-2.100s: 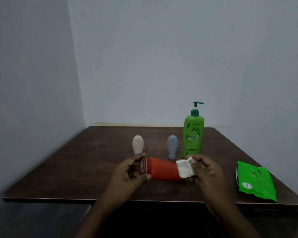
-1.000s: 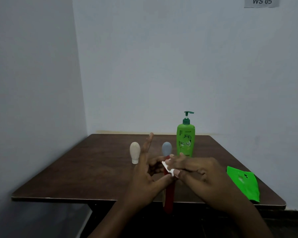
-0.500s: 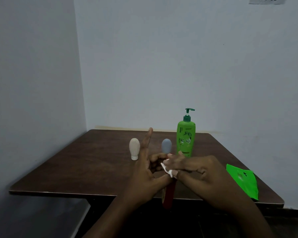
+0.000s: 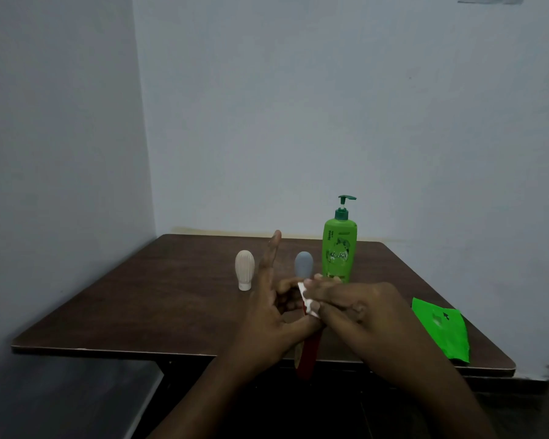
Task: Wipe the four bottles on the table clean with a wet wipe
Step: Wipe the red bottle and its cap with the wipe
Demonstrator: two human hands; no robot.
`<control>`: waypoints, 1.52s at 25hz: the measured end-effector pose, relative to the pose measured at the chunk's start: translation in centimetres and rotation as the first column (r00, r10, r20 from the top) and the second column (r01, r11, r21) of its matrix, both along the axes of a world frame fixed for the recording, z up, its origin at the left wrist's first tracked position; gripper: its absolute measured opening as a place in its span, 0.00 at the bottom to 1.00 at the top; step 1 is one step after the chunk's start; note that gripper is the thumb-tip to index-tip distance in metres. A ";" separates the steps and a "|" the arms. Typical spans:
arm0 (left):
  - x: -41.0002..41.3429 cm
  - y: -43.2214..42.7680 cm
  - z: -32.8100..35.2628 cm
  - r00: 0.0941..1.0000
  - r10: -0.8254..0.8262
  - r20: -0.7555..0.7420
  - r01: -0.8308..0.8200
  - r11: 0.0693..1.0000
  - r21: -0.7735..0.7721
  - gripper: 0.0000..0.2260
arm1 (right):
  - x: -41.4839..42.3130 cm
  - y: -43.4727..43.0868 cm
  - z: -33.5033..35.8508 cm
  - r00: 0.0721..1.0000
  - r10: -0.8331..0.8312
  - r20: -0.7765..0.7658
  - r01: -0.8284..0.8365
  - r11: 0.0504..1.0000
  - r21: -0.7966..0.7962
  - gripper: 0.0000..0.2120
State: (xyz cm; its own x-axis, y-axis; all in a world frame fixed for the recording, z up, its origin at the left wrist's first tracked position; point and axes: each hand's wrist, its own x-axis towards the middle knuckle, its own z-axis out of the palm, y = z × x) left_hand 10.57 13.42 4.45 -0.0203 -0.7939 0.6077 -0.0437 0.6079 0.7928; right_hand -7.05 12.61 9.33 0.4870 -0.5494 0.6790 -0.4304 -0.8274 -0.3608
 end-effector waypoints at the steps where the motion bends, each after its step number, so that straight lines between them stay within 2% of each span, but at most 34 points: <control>1: -0.3 0.0 -0.1 1.000 -0.004 0.005 0.004 1.000 0.011 0.55 | 0.3 -0.3 -0.2 0.997 -0.048 0.054 0.047 0.999 0.017 0.11; 3: -0.9 -0.1 -0.3 1.000 -0.003 0.005 0.002 0.999 0.034 0.57 | 0.5 -0.9 -0.6 0.978 -0.150 0.147 0.139 0.987 0.081 0.11; 6: -1.8 -0.4 -0.6 1.000 0.000 0.003 0.000 1.000 0.026 0.58 | 0.1 -1.0 -0.9 0.959 -0.232 0.161 0.215 0.970 0.115 0.11; 10: -3.3 -1.2 -0.9 0.994 0.106 0.013 -0.105 0.994 -0.021 0.59 | -0.3 -0.7 -1.3 0.951 -0.277 0.135 0.276 0.961 0.027 0.13; 14: -4.1 -2.0 -1.5 0.967 0.252 0.038 -0.250 0.967 -0.040 0.59 | -1.4 -0.8 -2.6 0.938 -0.344 0.037 0.345 0.922 -0.176 0.19; 19: -5.9 -2.0 -2.8 0.963 0.266 0.035 -0.259 0.958 -0.126 0.51 | 0.0 -2.4 -2.2 0.912 -0.389 0.126 0.386 0.921 0.053 0.07; 22: -5.9 -2.2 -2.6 0.932 0.356 0.069 -0.338 0.922 -0.190 0.50 | -0.3 -2.1 -2.4 0.906 -0.361 0.220 0.339 0.932 0.132 0.09; 24: -5.2 -2.4 -2.4 0.909 0.406 0.092 -0.379 0.898 -0.225 0.51 | -1.0 -1.7 -2.4 0.916 -0.303 0.261 0.249 0.943 0.222 0.13; 26: -4.7 -2.4 -2.3 0.894 0.429 0.127 -0.390 0.886 -0.252 0.52 | -1.0 -1.6 -2.1 0.918 -0.264 0.297 0.176 0.941 0.290 0.13; 30: -5.1 -2.3 -1.9 0.887 0.436 0.149 -0.381 0.876 -0.295 0.52 | 0.4 -2.2 -1.5 0.864 -0.349 0.362 0.249 0.923 0.294 0.06; 33: -4.8 -2.2 -1.4 0.892 0.440 0.107 -0.387 0.864 -0.322 0.53 | 0.5 -2.2 -1.6 0.841 -0.345 0.417 0.241 0.929 0.282 0.06; 35: -4.3 -2.0 -0.9 0.896 0.437 0.084 -0.401 0.874 -0.275 0.53 | 0.3 -1.9 -1.8 0.870 -0.300 0.392 0.206 0.942 0.264 0.05; 38: -4.3 -1.8 -1.0 0.892 0.445 0.081 -0.402 0.862 -0.309 0.52 | 0.7 -1.6 -1.7 0.884 -0.358 0.301 0.318 0.932 0.174 0.06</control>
